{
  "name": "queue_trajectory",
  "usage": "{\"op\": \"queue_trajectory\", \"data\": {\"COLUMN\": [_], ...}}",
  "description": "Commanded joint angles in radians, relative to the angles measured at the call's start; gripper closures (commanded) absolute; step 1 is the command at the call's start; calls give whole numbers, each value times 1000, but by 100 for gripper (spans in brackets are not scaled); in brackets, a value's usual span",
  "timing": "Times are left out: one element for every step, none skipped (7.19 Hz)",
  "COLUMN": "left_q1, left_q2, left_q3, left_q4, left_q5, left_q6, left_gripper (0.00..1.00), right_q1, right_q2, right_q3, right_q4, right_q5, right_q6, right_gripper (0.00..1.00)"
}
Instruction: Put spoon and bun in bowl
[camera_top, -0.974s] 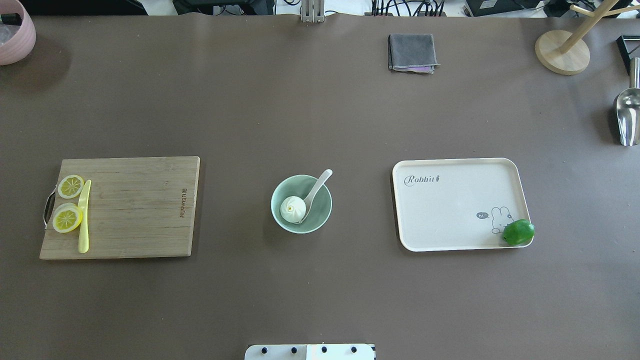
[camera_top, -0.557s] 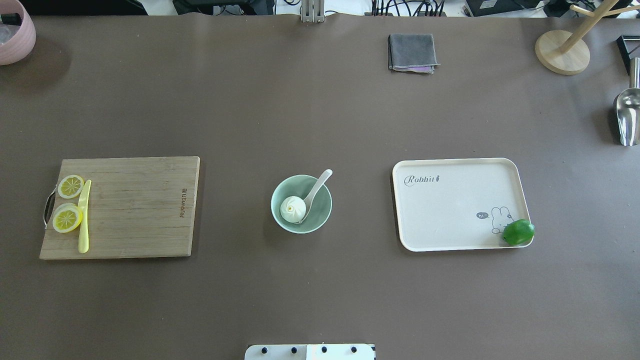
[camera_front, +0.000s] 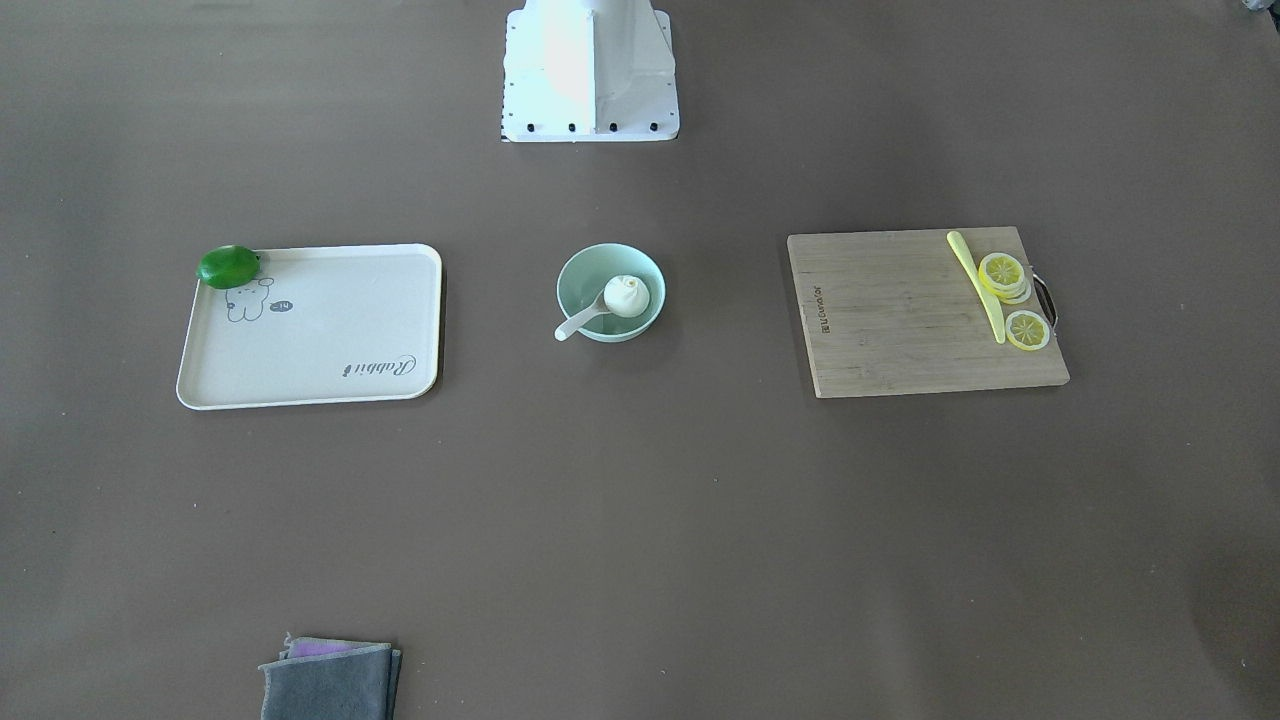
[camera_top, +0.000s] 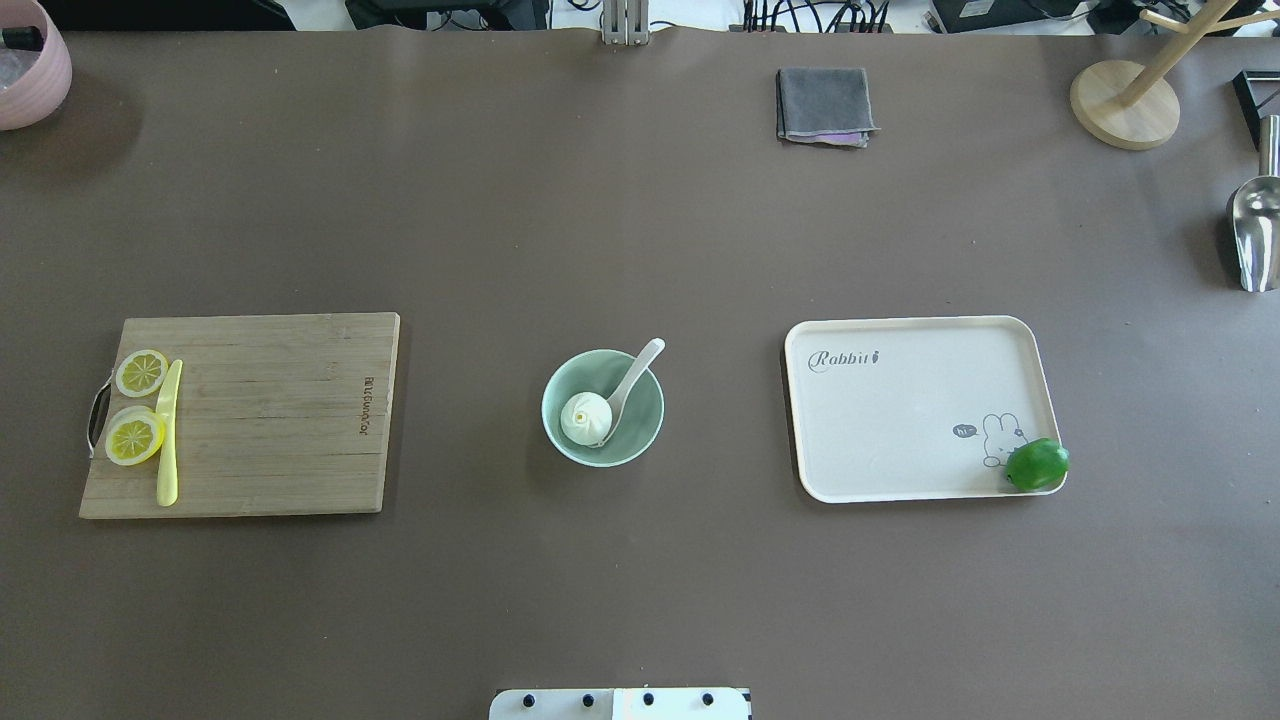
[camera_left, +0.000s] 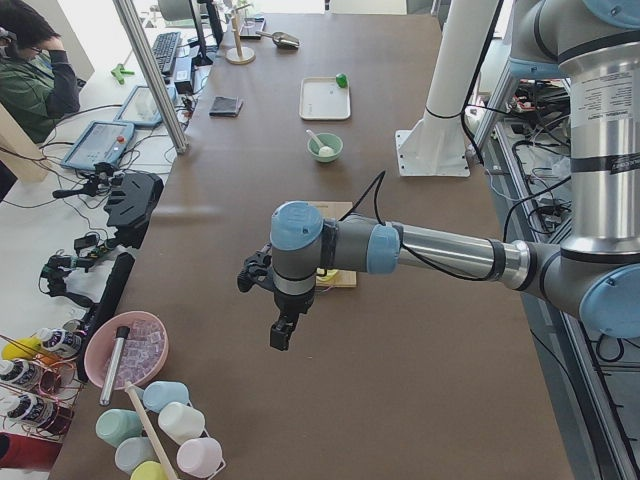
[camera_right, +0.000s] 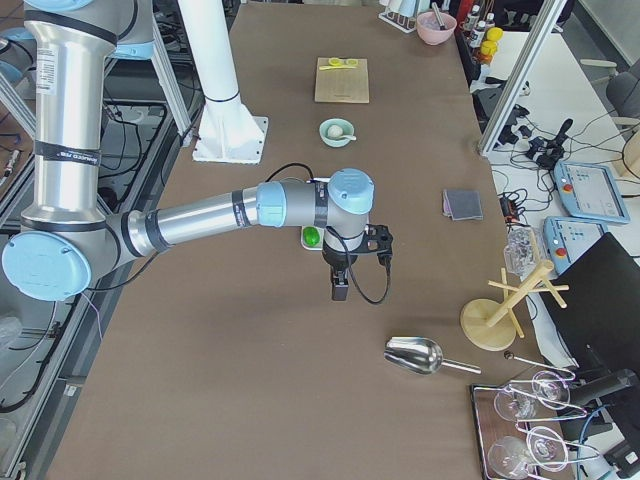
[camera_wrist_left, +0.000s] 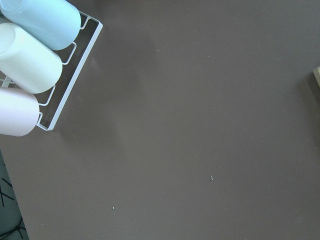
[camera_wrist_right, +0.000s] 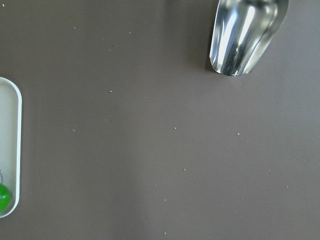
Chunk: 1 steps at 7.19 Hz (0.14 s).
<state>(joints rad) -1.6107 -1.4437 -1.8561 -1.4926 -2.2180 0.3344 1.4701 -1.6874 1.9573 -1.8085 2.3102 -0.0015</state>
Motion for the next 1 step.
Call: {"op": "queue_trajectory", "data": {"left_q1": [0], "left_q2": [0], "left_q3": [0], "left_q4": [0], "left_q5": [0], "left_q6": [0], "left_gripper": [1], "right_q1": [-1], "right_q2": [0], "right_q3": [0], "right_q4": [1], "right_q5": [0], "right_q6": [0], "right_gripper": [0]}}
